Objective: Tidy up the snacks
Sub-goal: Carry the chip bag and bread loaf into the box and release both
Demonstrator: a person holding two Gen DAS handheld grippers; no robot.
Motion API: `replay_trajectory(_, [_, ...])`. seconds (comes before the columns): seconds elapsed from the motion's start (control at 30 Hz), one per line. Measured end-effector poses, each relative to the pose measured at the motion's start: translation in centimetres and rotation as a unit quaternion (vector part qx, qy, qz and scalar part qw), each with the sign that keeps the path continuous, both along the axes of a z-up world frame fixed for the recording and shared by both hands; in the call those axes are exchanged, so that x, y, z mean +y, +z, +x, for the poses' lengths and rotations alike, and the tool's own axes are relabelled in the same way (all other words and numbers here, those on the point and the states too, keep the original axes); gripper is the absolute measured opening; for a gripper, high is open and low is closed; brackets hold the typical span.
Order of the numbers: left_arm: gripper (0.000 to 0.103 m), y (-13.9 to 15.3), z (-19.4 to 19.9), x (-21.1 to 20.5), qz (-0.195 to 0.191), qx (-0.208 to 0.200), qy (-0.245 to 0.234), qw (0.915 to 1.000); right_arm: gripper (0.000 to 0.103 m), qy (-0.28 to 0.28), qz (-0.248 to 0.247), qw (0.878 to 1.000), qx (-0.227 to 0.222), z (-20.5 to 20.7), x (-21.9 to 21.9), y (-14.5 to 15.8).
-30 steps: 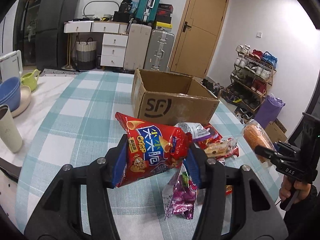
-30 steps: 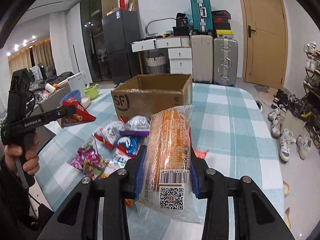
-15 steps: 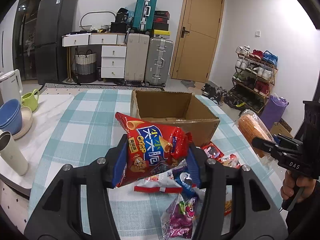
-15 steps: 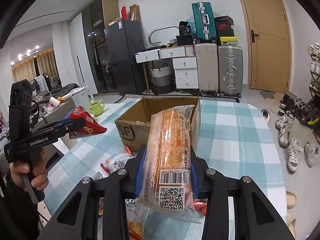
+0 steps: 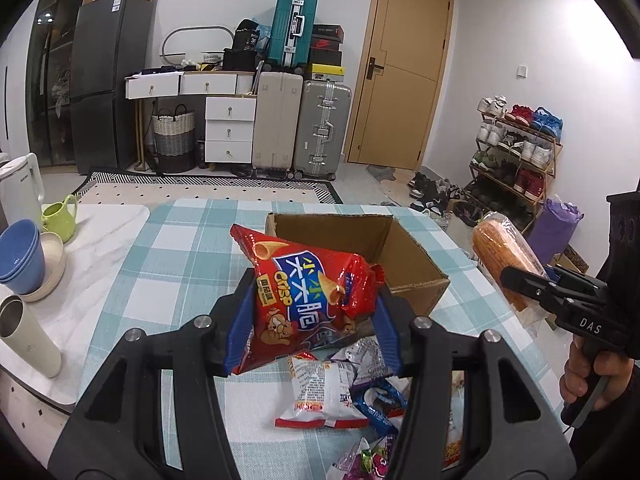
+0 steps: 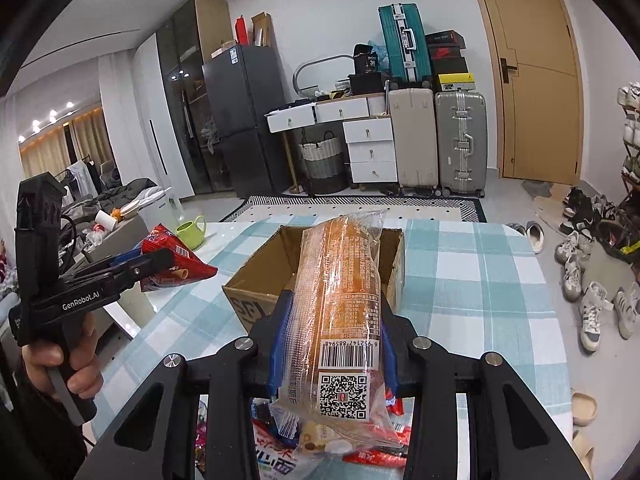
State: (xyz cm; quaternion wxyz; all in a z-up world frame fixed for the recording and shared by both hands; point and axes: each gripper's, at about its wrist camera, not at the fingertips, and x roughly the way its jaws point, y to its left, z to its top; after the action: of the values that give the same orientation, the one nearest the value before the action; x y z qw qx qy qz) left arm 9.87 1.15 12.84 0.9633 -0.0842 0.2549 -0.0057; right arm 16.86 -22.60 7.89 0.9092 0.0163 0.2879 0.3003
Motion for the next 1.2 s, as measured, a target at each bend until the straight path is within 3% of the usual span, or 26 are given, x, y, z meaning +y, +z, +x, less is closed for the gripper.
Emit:
replay_trajectory(0.33, [0.050,0.8,4.2,0.3,0.000,0.010,-0.002,1.0000,0.038,0.008,-0.009,1.000,0.012,3.2,1.8,0.0])
replay_trajectory(1.2, [0.050,-3.9,16.9,-1.4,0.016,0.069,-0.024,0.9972,0.038,0.025,0.003,0.999,0.044,11.7,4.3,-4.2])
